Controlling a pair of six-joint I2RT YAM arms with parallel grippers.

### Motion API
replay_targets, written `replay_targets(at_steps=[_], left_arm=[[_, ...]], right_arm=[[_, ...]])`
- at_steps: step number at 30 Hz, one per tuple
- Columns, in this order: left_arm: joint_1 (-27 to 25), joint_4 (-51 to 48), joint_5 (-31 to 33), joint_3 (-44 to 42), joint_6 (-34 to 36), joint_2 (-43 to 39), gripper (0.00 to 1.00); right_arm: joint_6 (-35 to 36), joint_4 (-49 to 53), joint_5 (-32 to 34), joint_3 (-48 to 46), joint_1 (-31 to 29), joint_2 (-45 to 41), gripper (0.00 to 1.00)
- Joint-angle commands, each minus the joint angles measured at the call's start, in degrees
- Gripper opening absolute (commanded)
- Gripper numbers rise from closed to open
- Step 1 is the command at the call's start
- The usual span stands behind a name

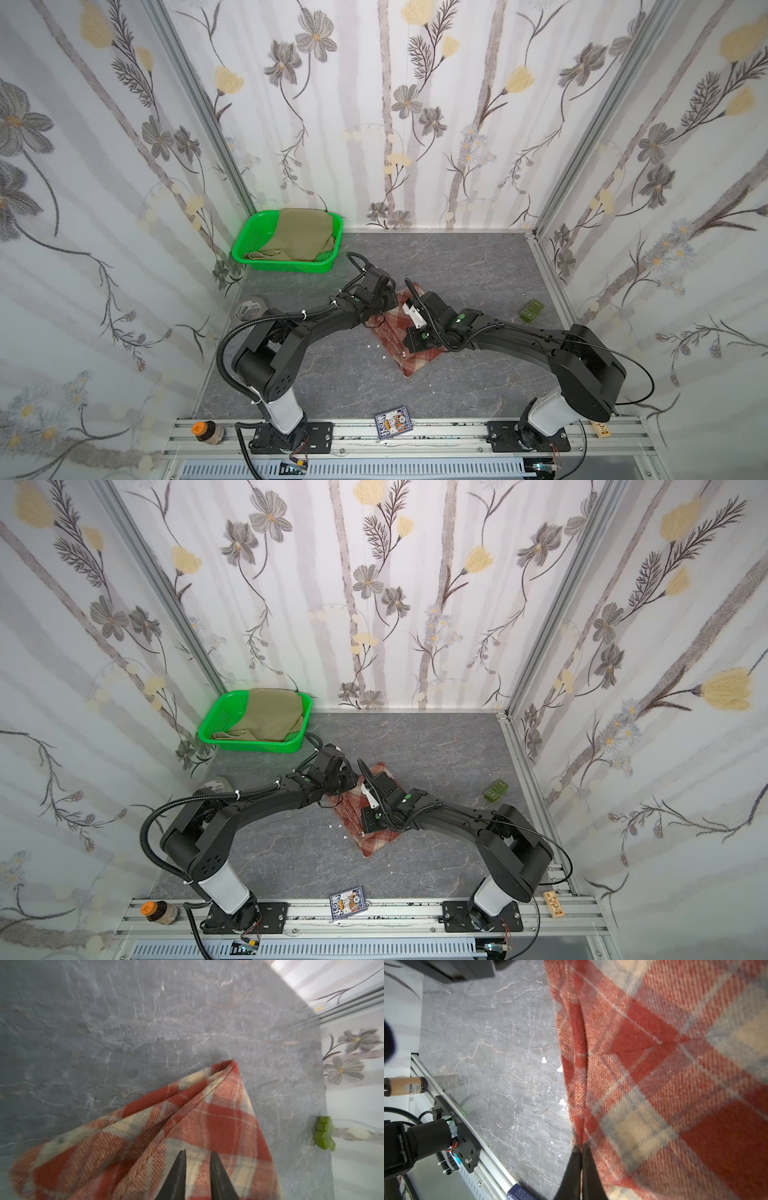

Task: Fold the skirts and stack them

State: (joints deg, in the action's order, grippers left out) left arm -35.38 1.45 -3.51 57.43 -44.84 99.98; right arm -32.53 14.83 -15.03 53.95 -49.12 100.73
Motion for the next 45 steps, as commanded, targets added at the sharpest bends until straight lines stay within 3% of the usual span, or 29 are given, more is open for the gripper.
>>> replay_targets(at_steps=[1,8,18,27,31,38,45], left_arm=[[0.1,0.3,-1.3,0.5,-0.6,2.8,0.19],[0.8,0.3,1.6,-5.1,-2.9,2.7,0.18],[1.6,0.2,4.7,-6.2,-3.8,3.7,0.18],[0.9,0.2,6.5,-2.0,-1.8,-4.1,0.47],[-0.4,0.3,5.3,-0.9,-1.6,-4.8,0.47],[-3.1,0.3,4.4,0.0,-2.9,0.2,0.44],[-3.4,0.3,3.8,2.1,-2.7,6.2,0.43]], right_arm=[[-0.3,-4.1,-2.8,-0.8,0.0,1.9,0.0],[-1.1,-4.9,-3.0,-3.0,0.0,5.7,0.0],[-3.0,-4.9,-2.6,-5.3,0.1,6.8,0.0],[-3.5,-1.8,-3.7,-2.9,3.7,-2.6,0.0],[-2.5,-1.6,-3.7,-2.1,7.8,-4.6,0.0],[2.3,-1.2,-0.6,-0.5,14.3,0.8,0.0],[3.9,-0.9,3.2,-2.0,16.4,4.4,0.0]])
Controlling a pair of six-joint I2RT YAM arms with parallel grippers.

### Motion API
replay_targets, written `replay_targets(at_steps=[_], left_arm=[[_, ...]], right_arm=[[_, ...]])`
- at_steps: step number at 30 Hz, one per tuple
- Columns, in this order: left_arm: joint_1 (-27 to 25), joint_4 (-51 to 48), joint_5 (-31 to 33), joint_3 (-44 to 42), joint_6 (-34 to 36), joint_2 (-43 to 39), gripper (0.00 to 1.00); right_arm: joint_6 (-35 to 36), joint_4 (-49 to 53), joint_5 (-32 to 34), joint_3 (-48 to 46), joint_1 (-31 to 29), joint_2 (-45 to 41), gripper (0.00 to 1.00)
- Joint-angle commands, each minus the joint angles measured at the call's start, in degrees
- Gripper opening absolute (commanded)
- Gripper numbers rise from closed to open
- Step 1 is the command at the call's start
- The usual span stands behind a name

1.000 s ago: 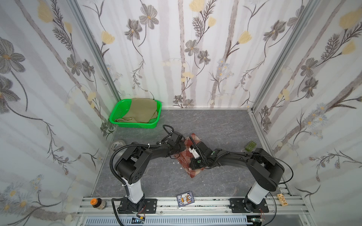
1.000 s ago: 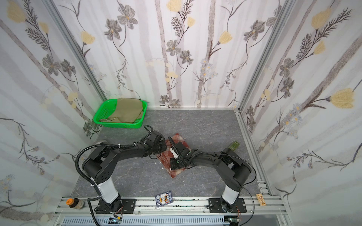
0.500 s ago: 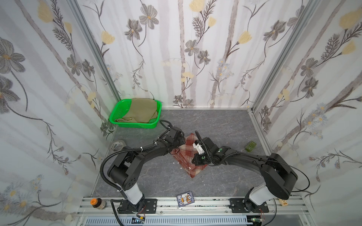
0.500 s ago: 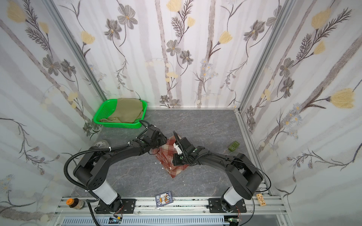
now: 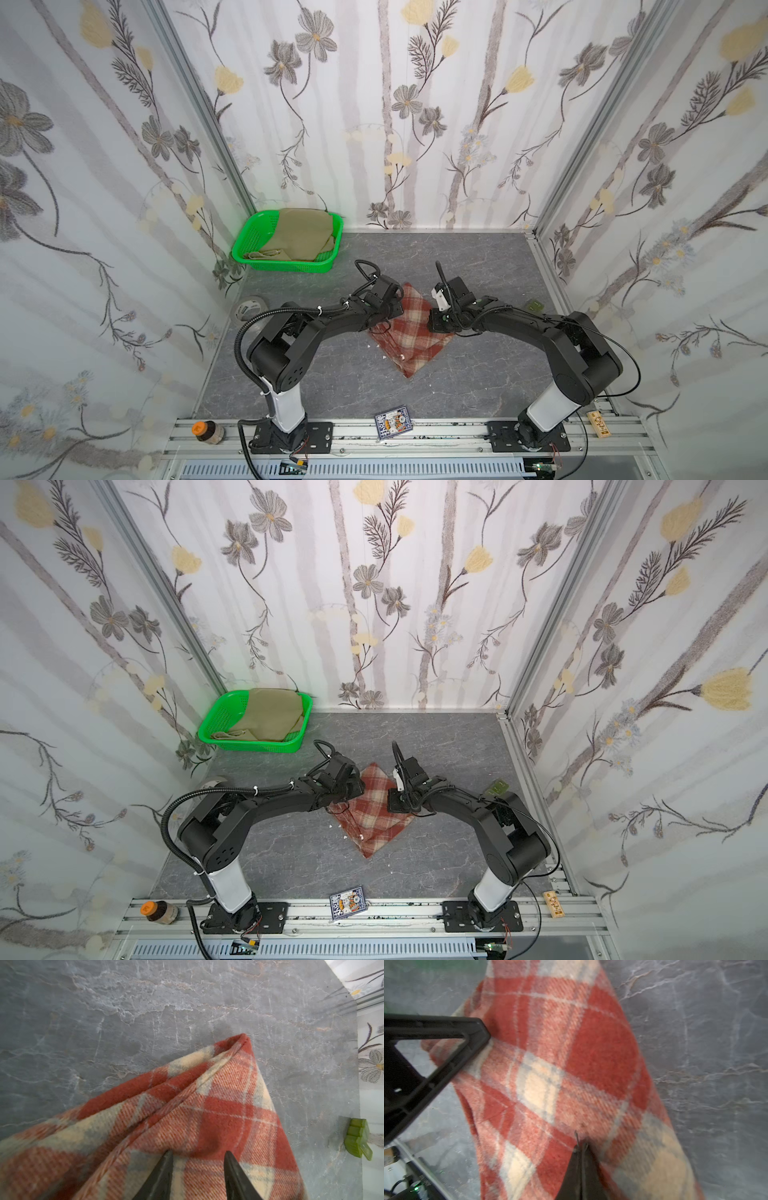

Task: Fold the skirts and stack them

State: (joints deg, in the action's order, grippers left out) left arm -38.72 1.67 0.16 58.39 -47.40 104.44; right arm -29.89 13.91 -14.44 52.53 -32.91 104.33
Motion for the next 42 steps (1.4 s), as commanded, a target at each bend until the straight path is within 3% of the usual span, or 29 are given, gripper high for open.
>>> replay_targets(at_steps=[1,9,14,18,26,35,42], left_arm=[[-0.1,0.0,0.0,2.0,0.2,2.9,0.43],[-0.2,0.0,-1.8,11.1,2.8,11.9,0.43],[-2.0,0.2,-1.3,19.1,4.5,17.1,0.42],[-2.3,0.2,0.7,21.4,5.9,15.7,0.42],[0.4,0.3,2.0,11.1,6.0,0.4,0.44],[-2.4,0.4,-1.3,-3.5,0.9,-11.7,0.44],[-5.9,0.6,-4.3,-8.7,-0.7,-12.0,0.43]], right_arm=[[1.0,-0.1,2.9,-1.4,0.2,0.8,0.0],[-6.1,-3.4,3.3,-11.8,-0.6,-4.7,0.0],[-14.3,-5.7,4.0,-15.7,-7.7,-8.3,0.0],[-17.1,-5.9,2.7,-15.1,-9.8,-11.3,0.0],[-9.4,-2.0,3.2,-9.8,-0.7,-18.2,0.0],[-0.6,-2.7,1.0,3.8,5.4,-2.6,0.0],[0.5,-4.6,-0.6,7.5,6.6,5.7,0.0]])
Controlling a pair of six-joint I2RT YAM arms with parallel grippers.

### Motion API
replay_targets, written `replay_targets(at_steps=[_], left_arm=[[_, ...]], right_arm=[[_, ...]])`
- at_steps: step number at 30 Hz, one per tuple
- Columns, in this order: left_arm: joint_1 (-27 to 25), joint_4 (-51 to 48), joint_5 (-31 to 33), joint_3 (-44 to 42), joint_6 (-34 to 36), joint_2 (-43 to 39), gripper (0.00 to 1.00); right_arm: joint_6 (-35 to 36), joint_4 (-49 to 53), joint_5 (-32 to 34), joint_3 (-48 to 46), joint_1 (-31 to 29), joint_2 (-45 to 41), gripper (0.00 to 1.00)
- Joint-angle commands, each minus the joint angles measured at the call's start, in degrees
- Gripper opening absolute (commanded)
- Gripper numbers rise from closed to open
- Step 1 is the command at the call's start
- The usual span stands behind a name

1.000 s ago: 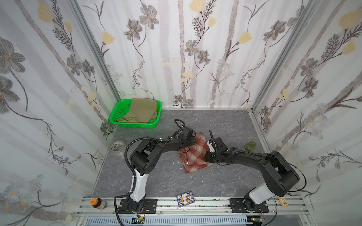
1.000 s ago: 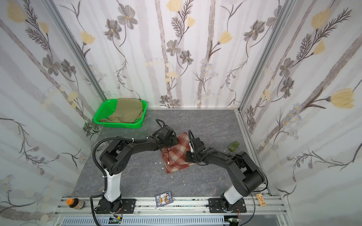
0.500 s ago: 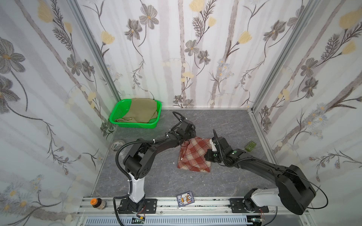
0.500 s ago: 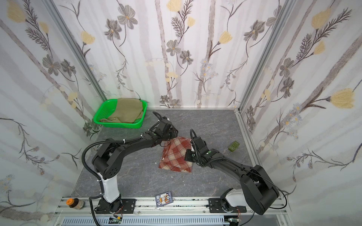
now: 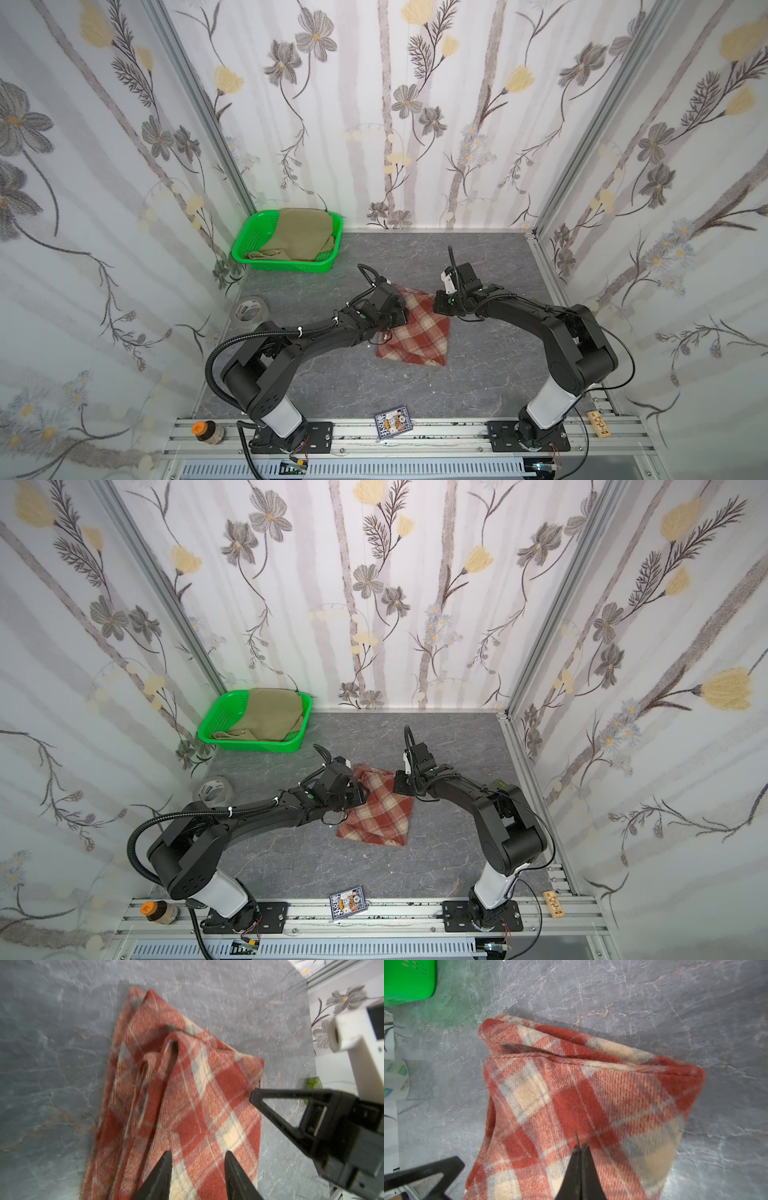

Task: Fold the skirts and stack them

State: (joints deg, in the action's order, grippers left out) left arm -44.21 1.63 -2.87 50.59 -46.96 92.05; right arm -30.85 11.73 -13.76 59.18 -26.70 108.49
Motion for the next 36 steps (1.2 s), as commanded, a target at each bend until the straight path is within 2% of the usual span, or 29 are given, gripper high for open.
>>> replay_targets(at_steps=[1,11,22,28,32,36], left_arm=[[-0.4,0.7,-1.6,-1.5,-1.3,0.5,0.43],[-0.3,0.3,-6.9,-3.0,0.2,3.5,0.43],[3.9,-1.8,-5.1,0.3,3.5,7.4,0.43],[6.7,-2.9,-2.7,5.4,7.1,10.3,0.43],[7.7,-2.9,0.3,8.8,9.5,13.1,0.41],[8.7,-2.9,2.3,11.0,10.2,11.7,0.41]], right_arm=[[1.3,-2.7,-1.4,0.8,0.5,2.2,0.0],[-1.6,-6.8,0.8,-4.9,3.1,2.7,0.0],[-5.2,-9.3,0.8,-13.4,3.9,-2.0,0.0],[-10.8,-11.6,0.4,-22.7,2.7,-9.3,0.0],[-17.5,-15.4,1.3,-28.1,-2.3,-17.6,0.0],[-17.9,-11.7,3.5,-26.2,-5.1,-23.8,0.0]])
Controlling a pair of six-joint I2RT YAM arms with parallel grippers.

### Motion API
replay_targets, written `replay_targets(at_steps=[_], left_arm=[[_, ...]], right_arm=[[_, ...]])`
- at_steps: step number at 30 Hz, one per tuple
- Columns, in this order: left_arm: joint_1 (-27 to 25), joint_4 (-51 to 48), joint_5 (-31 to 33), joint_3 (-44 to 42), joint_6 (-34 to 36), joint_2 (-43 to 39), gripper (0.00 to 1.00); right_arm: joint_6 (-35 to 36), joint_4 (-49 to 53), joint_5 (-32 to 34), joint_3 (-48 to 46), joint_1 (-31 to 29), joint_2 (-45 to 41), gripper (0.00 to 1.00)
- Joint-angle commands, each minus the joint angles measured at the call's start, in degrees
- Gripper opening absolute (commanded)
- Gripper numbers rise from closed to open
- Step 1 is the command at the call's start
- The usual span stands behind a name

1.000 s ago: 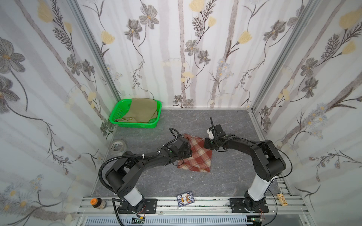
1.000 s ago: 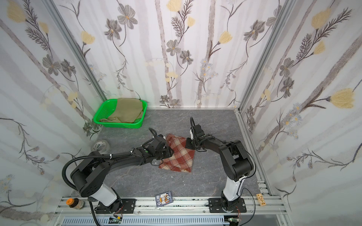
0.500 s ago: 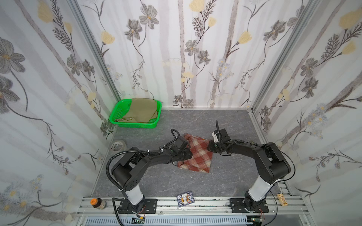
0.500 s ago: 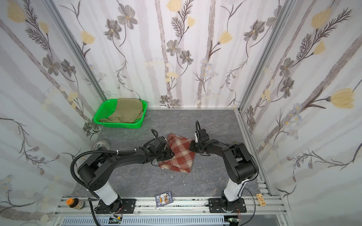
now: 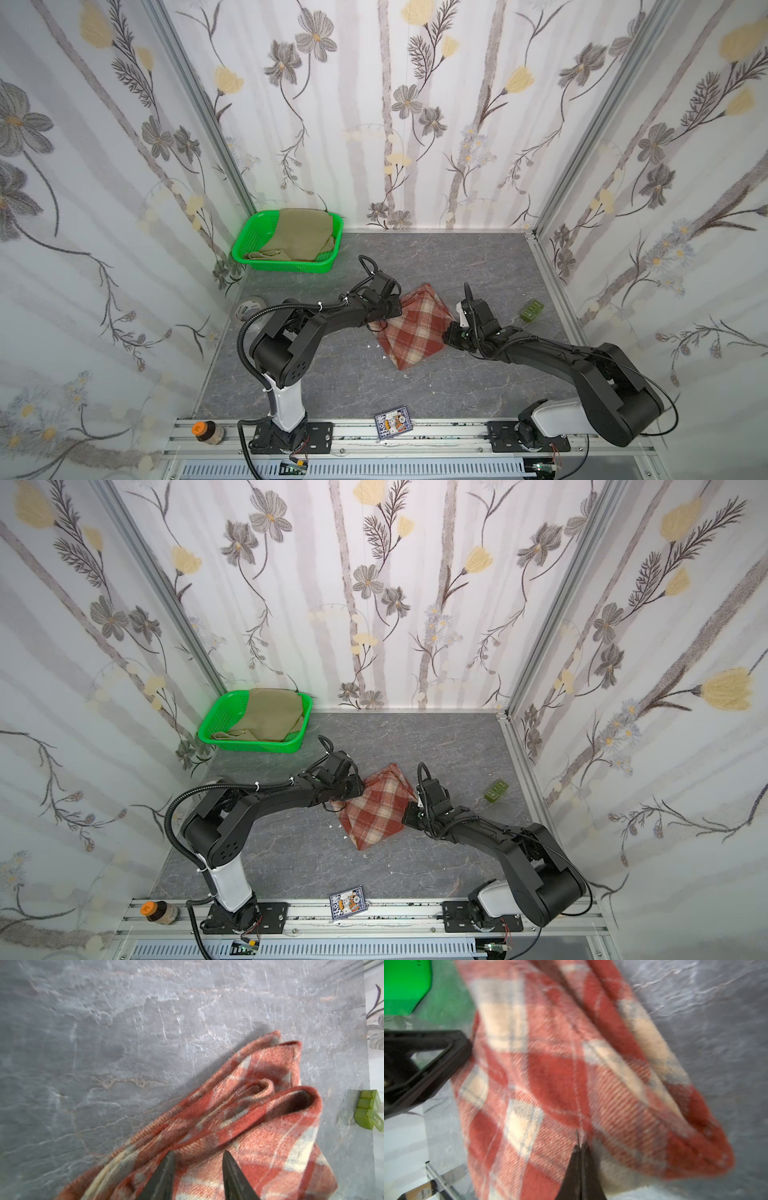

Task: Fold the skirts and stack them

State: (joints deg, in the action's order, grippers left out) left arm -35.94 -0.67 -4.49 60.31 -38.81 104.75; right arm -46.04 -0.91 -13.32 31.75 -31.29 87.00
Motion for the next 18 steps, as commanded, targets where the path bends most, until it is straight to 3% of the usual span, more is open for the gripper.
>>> replay_targets(at_steps=[1,5,9,14,18], left_arm=[[0.4,-0.6,4.2,1.4,2.5,-1.9,0.41],[0.4,-0.6,3.4,0.2,3.7,-7.6,0.42],[-0.5,-0.6,-0.4,-3.5,0.9,-12.6,0.42],[-4.0,-0.5,-1.3,-9.4,-4.2,-16.6,0.42],[-8.2,-0.4,0.0,-12.2,-7.4,-16.8,0.42]], right_arm=[[-2.0,2.0,3.8,2.2,-0.1,-3.3,0.0],[5.1,4.2,4.8,8.4,2.1,-3.4,0.0],[12.4,5.9,0.9,18.3,3.3,7.0,0.0],[15.8,6.8,-2.9,28.0,3.4,19.0,0.0],[17.0,7.7,-3.7,32.1,3.4,24.0,0.0]])
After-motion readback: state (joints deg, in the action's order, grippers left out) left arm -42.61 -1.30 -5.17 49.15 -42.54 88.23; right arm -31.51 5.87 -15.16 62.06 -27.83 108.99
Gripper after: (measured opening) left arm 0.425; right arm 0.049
